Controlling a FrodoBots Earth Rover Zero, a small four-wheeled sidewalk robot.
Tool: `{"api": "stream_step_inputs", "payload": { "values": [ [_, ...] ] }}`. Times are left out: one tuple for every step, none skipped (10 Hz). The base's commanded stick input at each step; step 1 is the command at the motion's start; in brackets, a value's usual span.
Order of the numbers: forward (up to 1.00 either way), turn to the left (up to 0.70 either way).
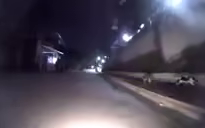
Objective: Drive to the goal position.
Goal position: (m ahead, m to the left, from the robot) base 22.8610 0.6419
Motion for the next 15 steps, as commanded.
{"api": "stream_step_inputs", "payload": {
  "values": [
    [0.7, 0.0],
    [0.7, 0.0],
    [0.7, 0.0],
    [0.7, 0.0],
    [0.7, 0.0],
    [0.7, 0.0],
    [0.7, 0.0],
    [0.7, 0.0],
    [0.7, 0.0],
    [0.7, 0.0],
    [0.7, 0.0],
    [0.7, 0.0],
    [0.7, 0.0],
    [0.7, 0.0],
    [0.7, 0.0]
  ]
}}
